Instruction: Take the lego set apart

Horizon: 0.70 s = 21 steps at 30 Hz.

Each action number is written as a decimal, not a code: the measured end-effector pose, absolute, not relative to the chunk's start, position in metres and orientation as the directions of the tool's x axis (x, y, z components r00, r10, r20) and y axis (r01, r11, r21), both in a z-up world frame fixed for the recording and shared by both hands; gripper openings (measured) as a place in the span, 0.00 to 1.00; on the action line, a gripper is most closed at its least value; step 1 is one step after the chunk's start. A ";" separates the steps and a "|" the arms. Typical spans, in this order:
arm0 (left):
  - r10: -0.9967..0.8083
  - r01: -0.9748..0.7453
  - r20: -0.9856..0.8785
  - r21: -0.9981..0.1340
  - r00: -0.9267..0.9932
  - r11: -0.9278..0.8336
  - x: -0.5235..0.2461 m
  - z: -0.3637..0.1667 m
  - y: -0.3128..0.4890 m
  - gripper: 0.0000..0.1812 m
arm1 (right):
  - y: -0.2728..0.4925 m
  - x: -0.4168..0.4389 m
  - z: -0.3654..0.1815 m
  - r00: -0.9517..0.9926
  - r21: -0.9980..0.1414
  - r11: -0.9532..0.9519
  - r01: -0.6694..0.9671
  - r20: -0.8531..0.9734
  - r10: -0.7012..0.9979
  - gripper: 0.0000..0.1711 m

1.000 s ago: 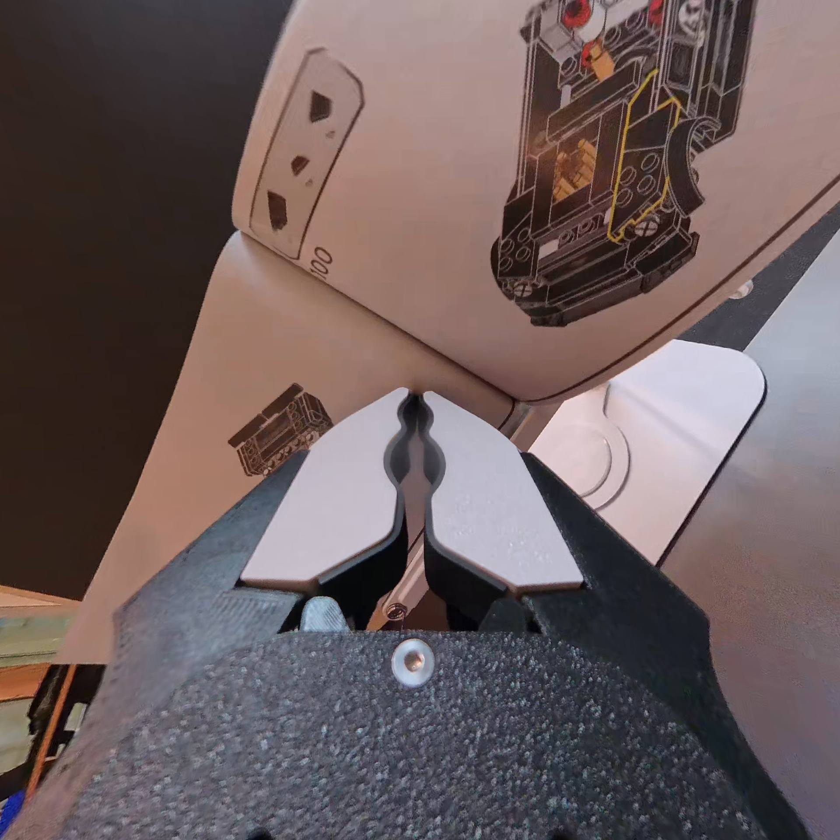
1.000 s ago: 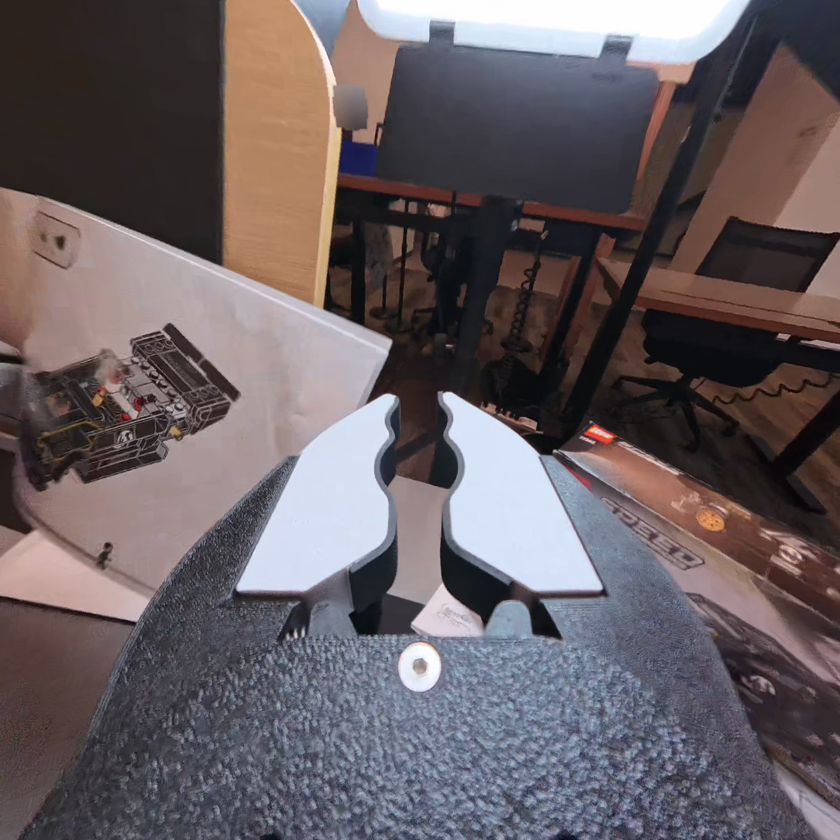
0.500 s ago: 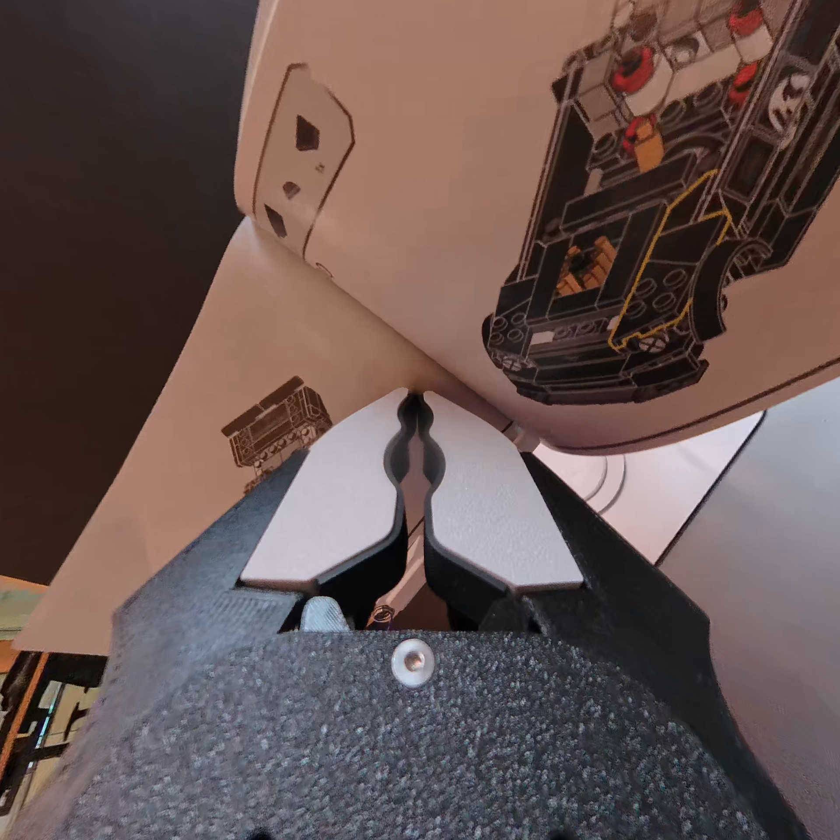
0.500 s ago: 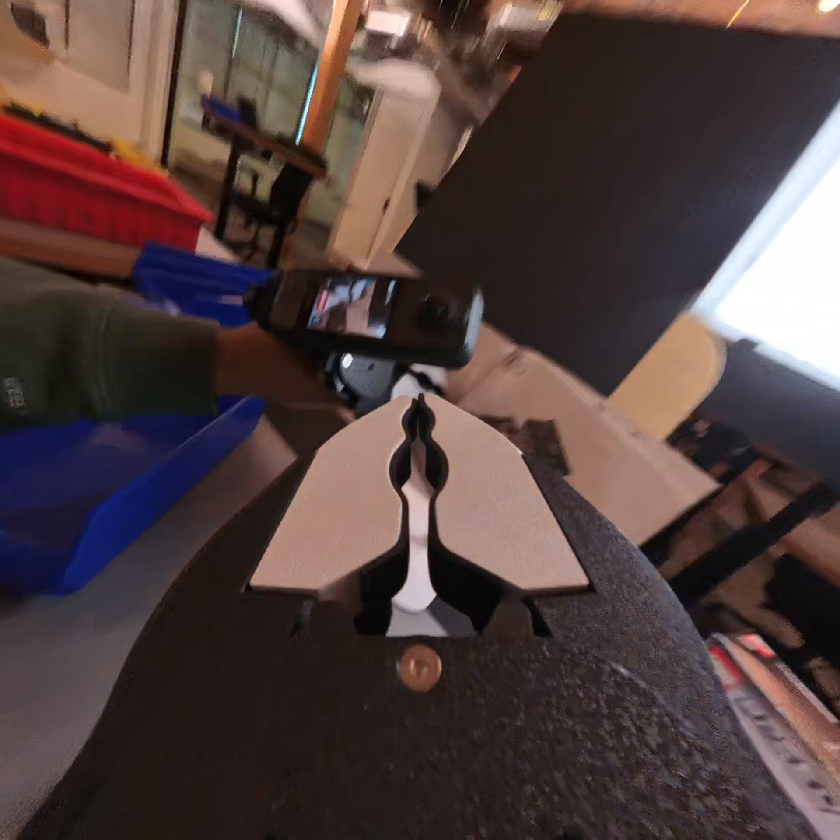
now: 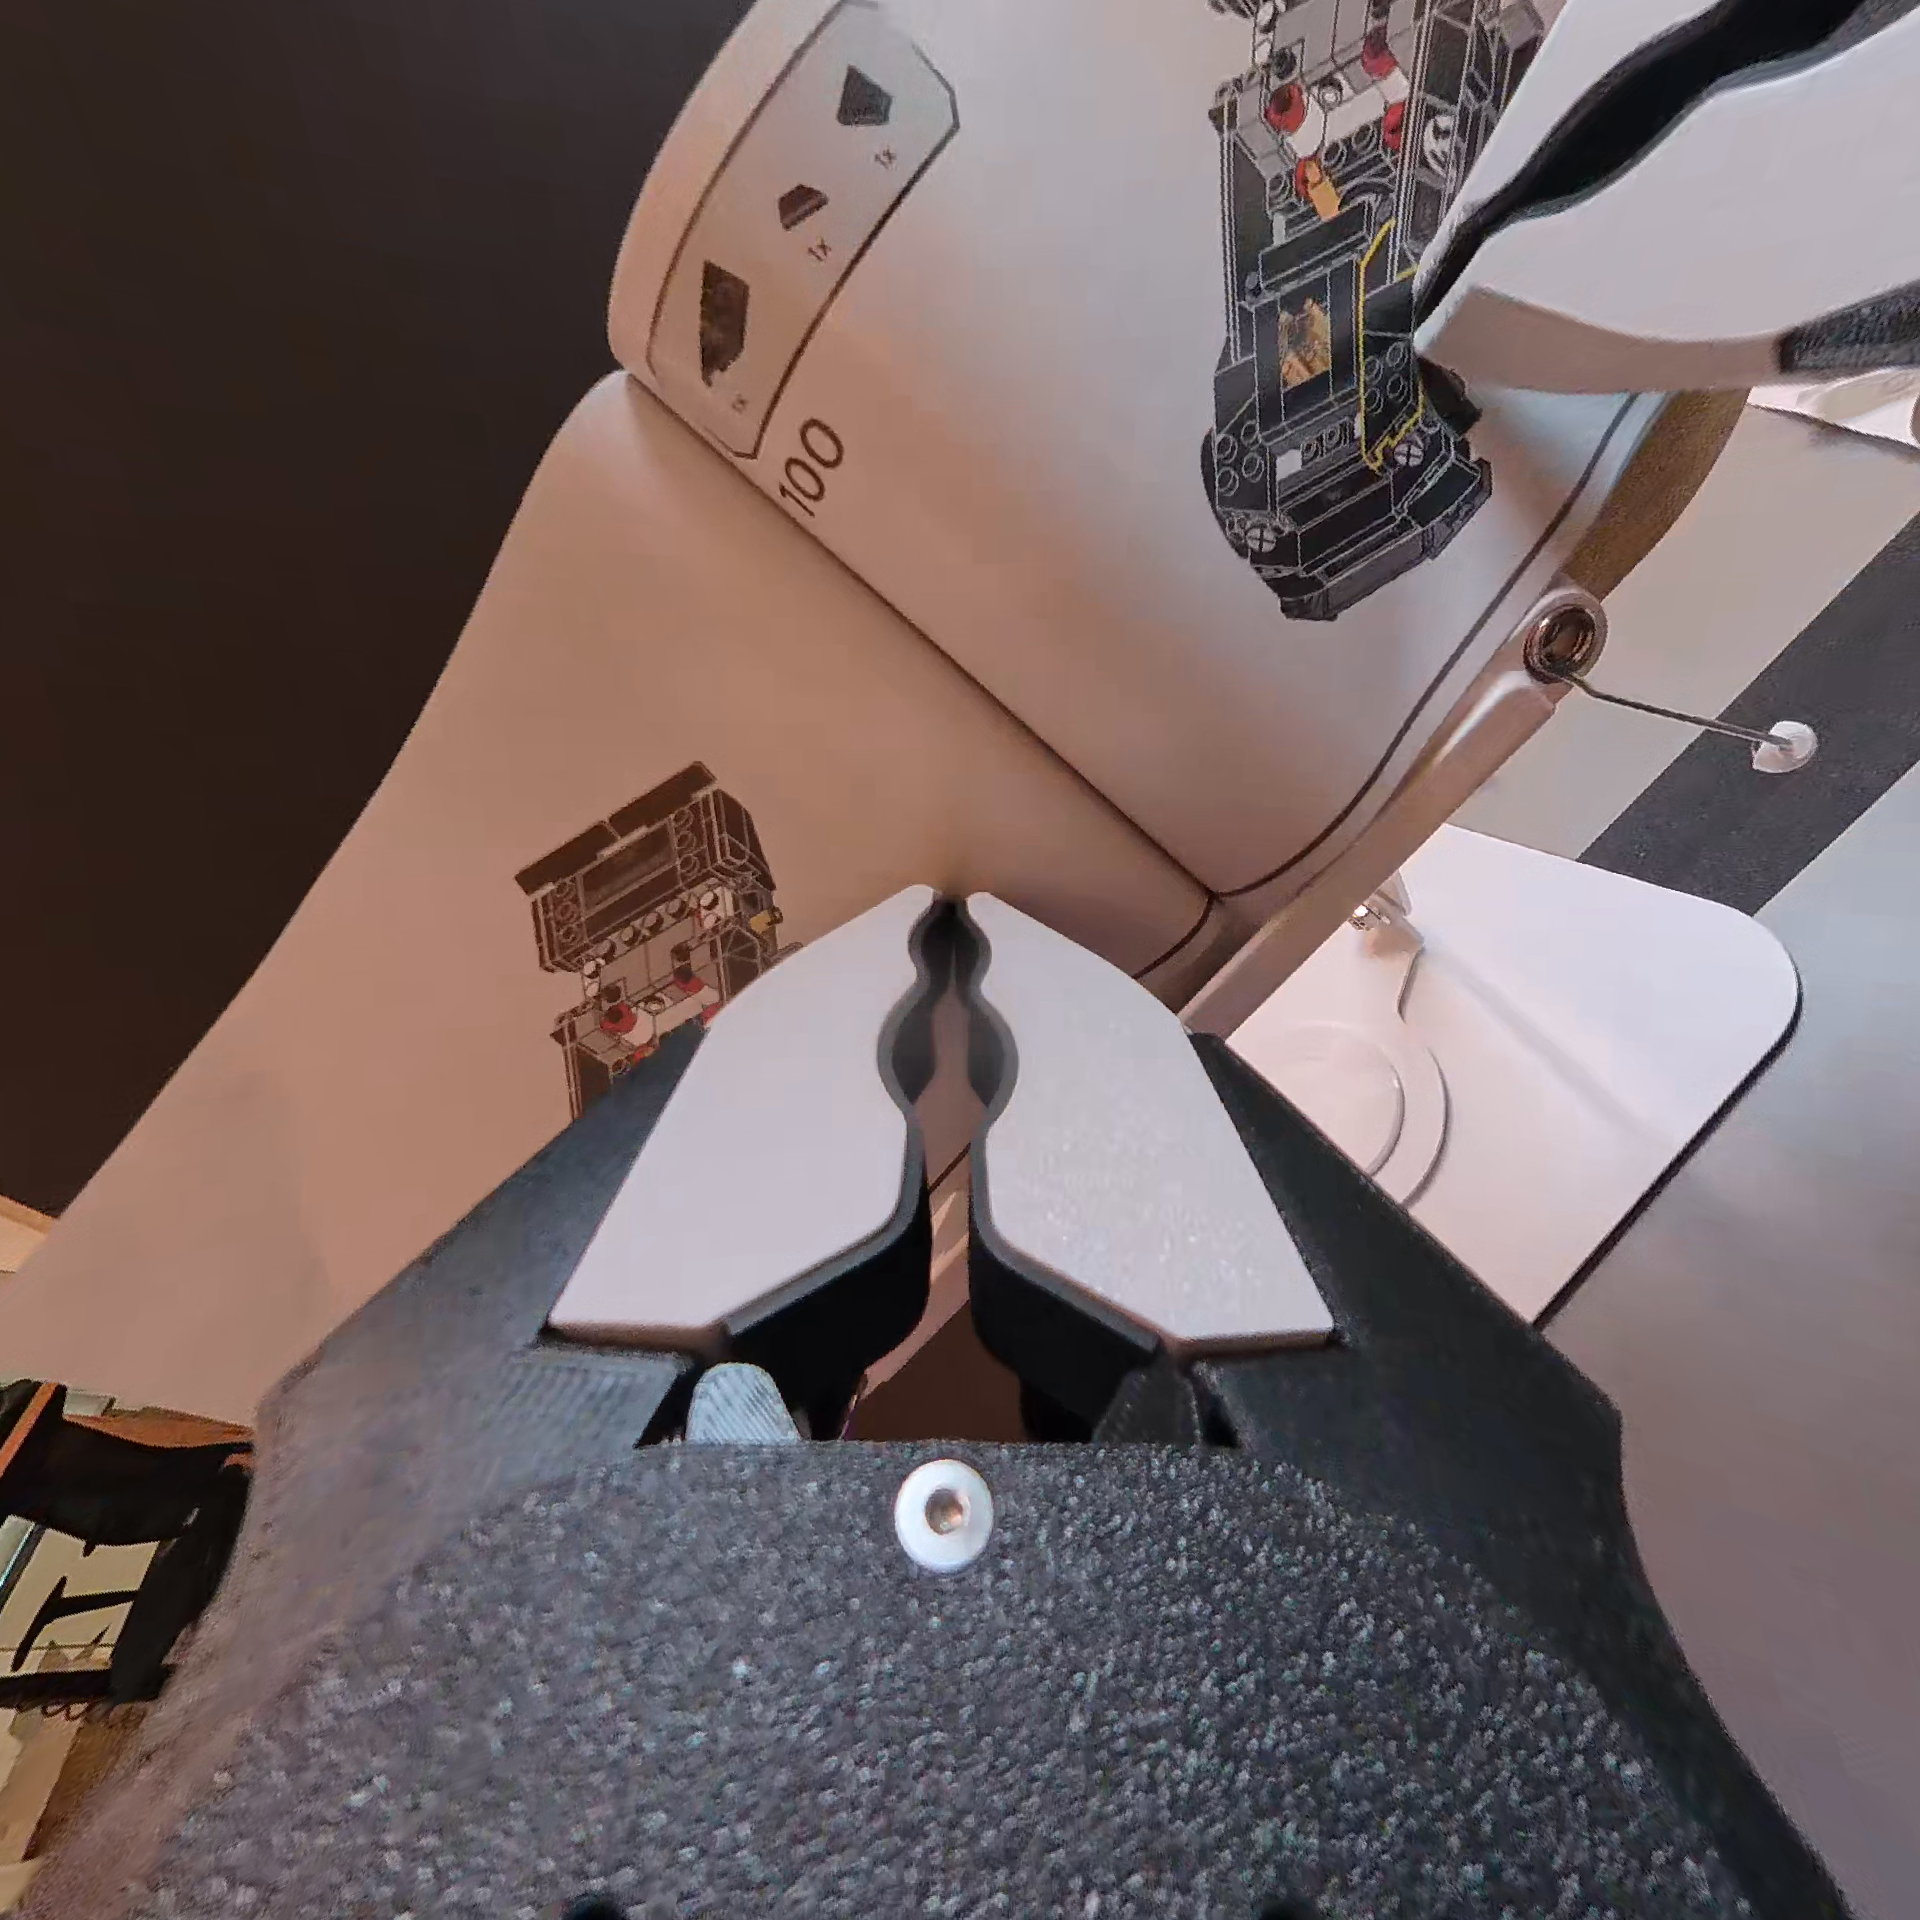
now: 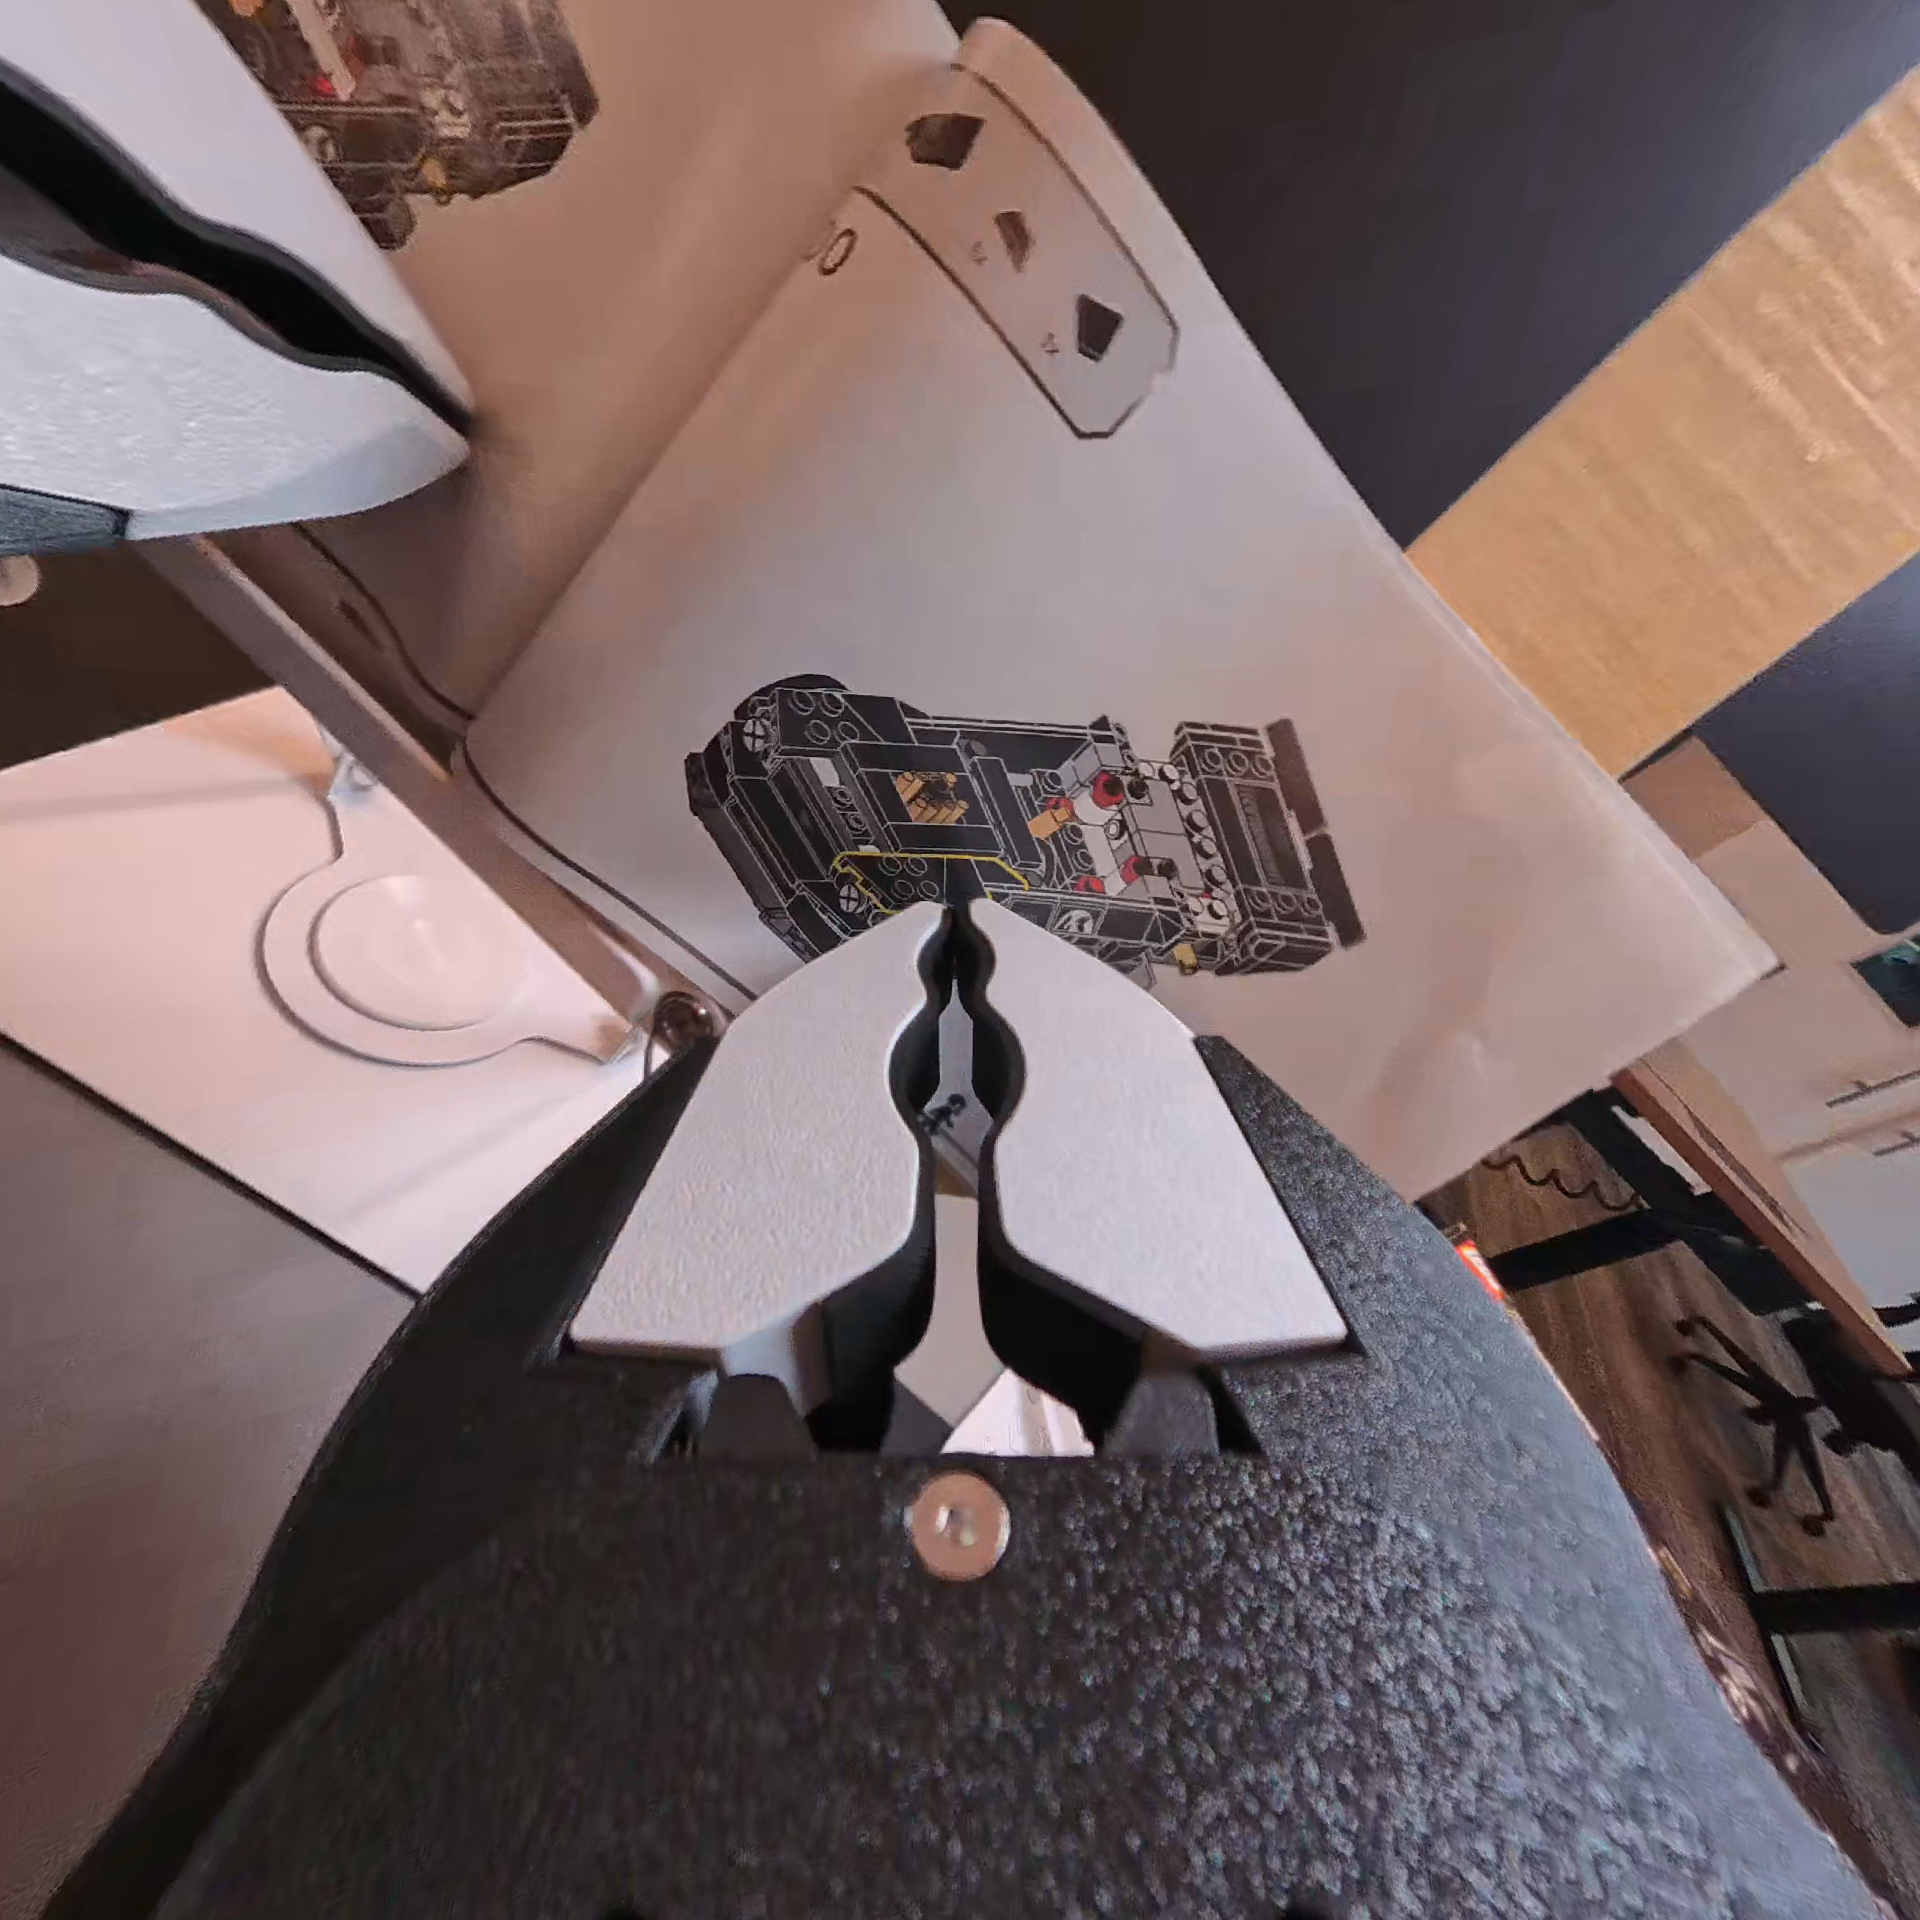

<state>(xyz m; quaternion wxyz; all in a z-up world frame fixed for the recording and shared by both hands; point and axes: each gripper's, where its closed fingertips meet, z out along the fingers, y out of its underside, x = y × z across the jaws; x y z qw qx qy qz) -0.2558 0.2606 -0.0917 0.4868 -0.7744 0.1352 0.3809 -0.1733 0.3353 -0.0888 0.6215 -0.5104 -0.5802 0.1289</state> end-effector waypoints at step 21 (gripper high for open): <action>0.164 -0.625 -0.712 -0.686 0.683 -0.373 -0.231 -0.064 0.247 0.00 | 0.311 -0.192 -0.090 0.235 -0.815 0.462 0.351 0.554 0.799 0.00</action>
